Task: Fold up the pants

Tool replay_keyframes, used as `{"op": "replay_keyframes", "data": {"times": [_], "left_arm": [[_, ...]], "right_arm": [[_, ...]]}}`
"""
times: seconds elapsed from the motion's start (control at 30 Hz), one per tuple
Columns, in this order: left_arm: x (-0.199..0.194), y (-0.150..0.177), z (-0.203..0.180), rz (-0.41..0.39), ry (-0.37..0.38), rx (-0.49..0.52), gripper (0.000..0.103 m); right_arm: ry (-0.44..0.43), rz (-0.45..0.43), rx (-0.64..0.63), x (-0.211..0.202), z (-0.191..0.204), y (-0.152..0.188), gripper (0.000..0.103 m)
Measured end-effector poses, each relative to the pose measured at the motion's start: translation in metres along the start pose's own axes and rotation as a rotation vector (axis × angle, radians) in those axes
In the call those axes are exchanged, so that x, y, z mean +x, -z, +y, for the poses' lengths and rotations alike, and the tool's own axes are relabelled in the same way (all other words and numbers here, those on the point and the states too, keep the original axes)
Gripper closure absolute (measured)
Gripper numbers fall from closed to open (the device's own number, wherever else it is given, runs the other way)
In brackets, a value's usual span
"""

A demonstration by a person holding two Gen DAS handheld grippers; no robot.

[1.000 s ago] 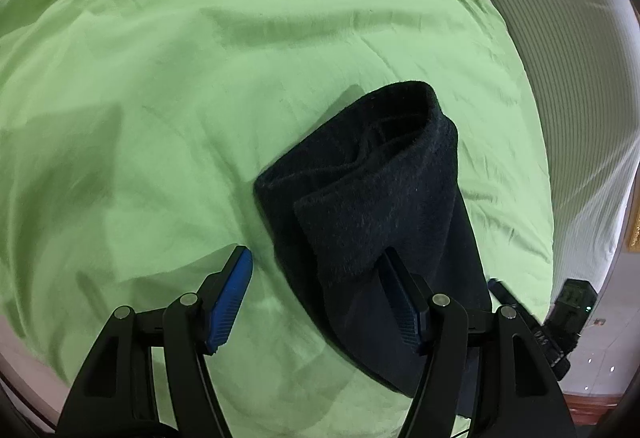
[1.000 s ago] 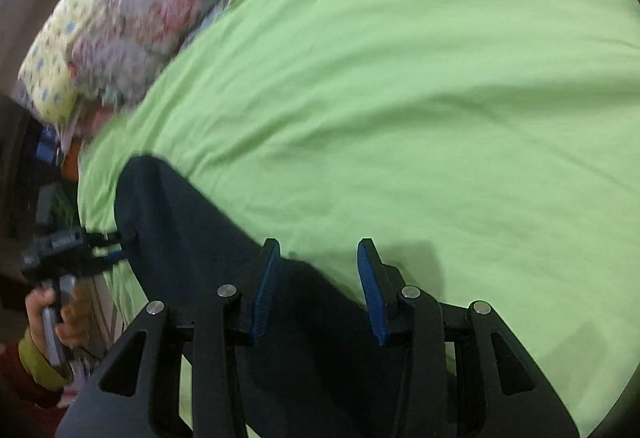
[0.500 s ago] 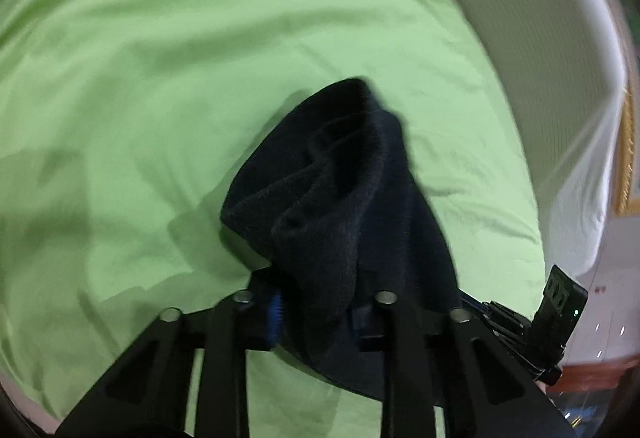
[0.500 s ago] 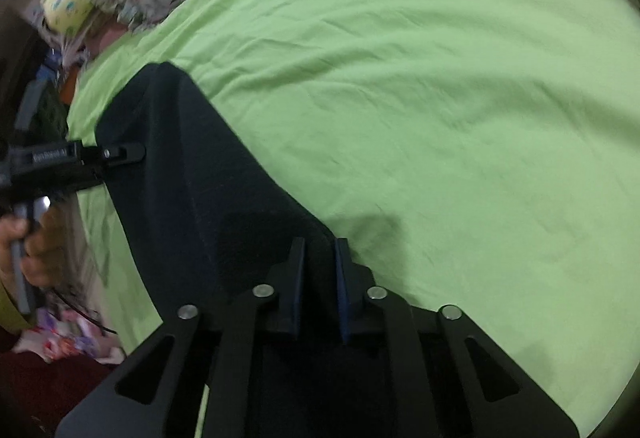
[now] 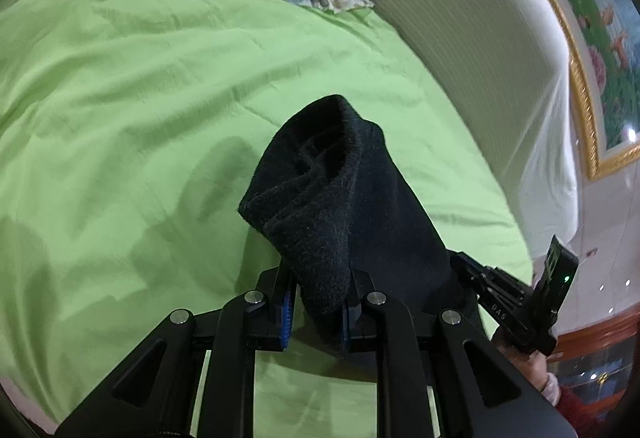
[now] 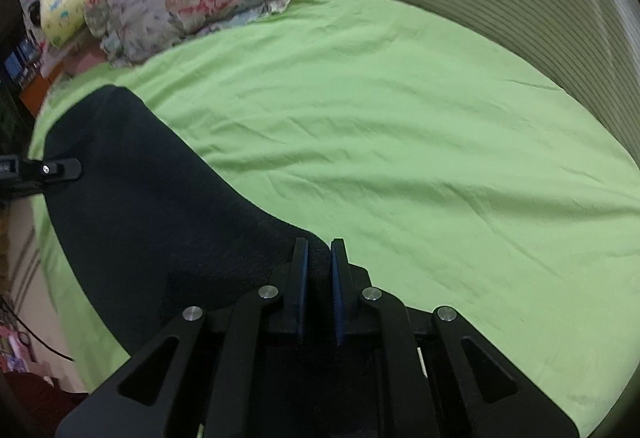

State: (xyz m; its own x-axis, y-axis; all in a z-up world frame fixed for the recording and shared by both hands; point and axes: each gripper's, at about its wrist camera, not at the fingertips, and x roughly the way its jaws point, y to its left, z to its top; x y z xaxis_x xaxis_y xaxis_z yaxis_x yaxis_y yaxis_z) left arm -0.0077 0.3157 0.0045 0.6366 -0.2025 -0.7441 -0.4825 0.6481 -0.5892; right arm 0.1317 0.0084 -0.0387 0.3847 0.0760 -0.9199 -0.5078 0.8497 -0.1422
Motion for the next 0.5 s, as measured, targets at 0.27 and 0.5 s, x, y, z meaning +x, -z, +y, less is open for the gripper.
{"op": "replay_keyframes", "data": {"times": [0.27, 0.5], "left_arm": [[0.021, -0.004, 0.021, 0.071, -0.082, 0.013, 0.072], [-0.016, -0.021, 0.023, 0.014, -0.072, -0.007, 0.061]], "right_arm": [[0.021, 0.051, 0.126, 0.019, -0.015, 0.003, 0.082], [0.029, -0.021, 0.327, -0.028, -0.052, 0.023, 0.076]]}}
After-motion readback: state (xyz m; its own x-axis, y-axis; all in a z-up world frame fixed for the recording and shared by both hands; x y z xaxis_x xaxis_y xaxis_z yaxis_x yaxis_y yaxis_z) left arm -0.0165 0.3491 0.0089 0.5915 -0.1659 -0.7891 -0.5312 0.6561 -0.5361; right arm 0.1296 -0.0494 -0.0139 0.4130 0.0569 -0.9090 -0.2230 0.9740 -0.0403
